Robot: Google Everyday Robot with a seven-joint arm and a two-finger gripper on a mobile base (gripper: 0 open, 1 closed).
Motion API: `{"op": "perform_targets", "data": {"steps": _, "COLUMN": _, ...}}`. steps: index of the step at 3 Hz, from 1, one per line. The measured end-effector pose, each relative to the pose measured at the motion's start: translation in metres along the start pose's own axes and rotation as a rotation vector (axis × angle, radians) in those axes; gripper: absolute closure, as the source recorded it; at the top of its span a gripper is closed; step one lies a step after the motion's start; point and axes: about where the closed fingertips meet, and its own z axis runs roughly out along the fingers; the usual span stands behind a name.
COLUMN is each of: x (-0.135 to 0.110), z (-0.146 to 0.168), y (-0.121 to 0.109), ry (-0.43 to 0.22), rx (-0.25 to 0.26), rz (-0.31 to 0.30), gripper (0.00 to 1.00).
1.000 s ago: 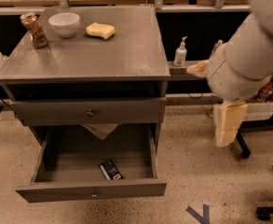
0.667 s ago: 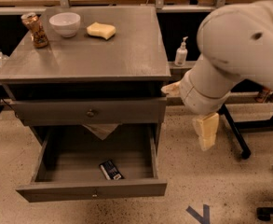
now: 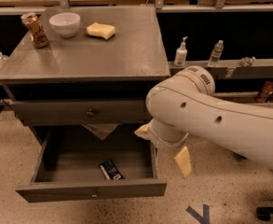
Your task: Pick rxbar blueberry from middle drawer and place on counter
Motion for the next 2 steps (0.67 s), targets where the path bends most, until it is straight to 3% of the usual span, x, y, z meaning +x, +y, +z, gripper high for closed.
{"op": "perform_targets", "data": {"steps": 1, "x": -0.019, "z": 0.013, "y": -0.025, "ry": -0.048, "rx": -0.041, "rz": -0.174, "gripper": 0.00}}
{"op": "perform_targets", "data": {"steps": 2, "x": -0.052, "z": 0.050, "y": -0.061, "ry": -0.119, "rx": -0.045, "rz": -0.441, "gripper": 0.00}}
